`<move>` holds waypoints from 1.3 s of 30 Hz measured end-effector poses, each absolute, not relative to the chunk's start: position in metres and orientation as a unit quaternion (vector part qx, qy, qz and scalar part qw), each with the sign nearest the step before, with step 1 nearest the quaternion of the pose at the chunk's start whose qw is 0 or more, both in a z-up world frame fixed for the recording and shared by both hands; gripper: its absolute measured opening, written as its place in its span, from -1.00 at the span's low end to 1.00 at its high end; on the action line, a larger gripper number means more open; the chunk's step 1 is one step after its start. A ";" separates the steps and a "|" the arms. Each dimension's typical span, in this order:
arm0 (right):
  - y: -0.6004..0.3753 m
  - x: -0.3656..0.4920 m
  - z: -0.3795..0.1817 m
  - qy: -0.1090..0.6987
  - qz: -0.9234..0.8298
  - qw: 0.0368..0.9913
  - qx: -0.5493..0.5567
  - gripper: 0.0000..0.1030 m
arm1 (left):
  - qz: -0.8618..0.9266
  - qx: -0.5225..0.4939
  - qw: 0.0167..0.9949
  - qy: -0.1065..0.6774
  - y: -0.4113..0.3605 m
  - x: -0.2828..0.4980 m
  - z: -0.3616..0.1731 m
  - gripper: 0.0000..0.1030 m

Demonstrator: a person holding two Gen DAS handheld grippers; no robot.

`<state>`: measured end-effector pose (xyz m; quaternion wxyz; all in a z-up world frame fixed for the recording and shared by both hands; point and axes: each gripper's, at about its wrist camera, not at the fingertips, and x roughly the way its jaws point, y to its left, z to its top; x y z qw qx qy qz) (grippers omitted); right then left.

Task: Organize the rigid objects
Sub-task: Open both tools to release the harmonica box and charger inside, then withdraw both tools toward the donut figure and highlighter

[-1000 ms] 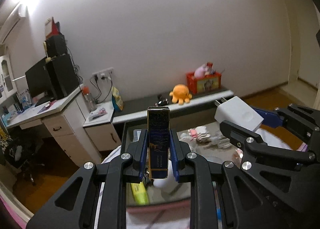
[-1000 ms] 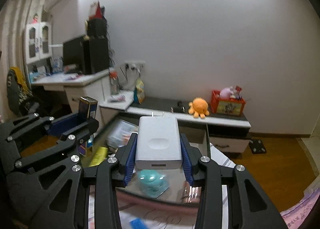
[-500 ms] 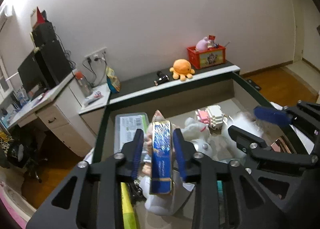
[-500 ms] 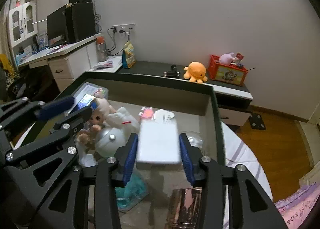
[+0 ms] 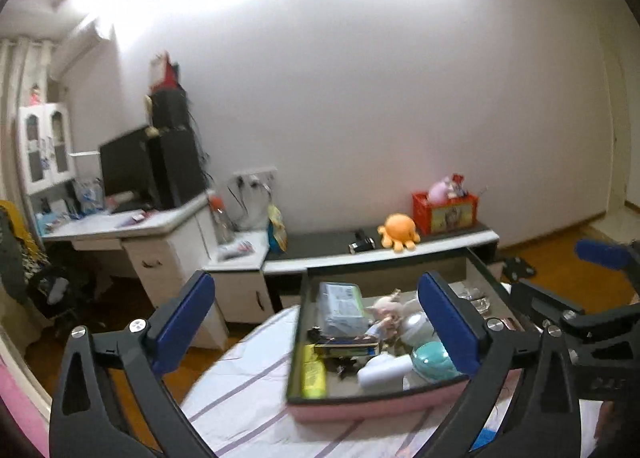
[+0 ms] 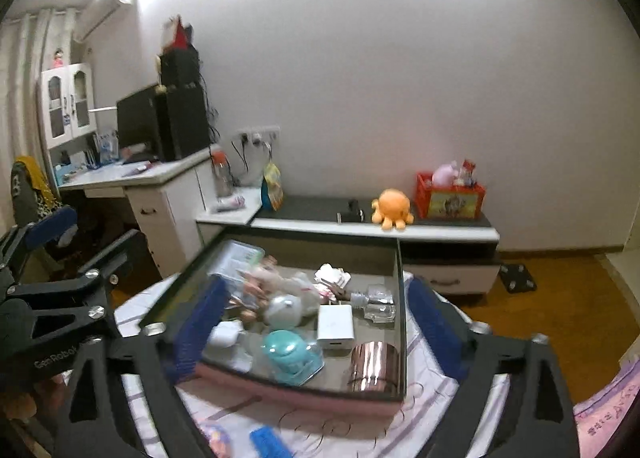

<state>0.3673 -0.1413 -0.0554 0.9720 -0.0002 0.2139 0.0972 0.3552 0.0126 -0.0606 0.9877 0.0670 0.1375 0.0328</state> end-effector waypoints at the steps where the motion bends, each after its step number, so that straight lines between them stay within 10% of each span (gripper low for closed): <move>1: -0.139 0.359 -0.052 0.204 0.097 0.974 -0.003 1.00 | 0.030 0.061 0.989 0.130 0.015 0.344 -0.058 1.00; 23: -0.137 0.181 -0.057 0.131 0.063 0.989 -0.016 1.00 | 0.039 0.049 0.993 0.096 0.004 0.189 -0.073 1.00; 39: -0.157 0.259 -0.153 0.290 0.040 0.956 -0.024 1.00 | -0.014 0.023 0.939 0.342 -0.013 0.302 -0.185 1.00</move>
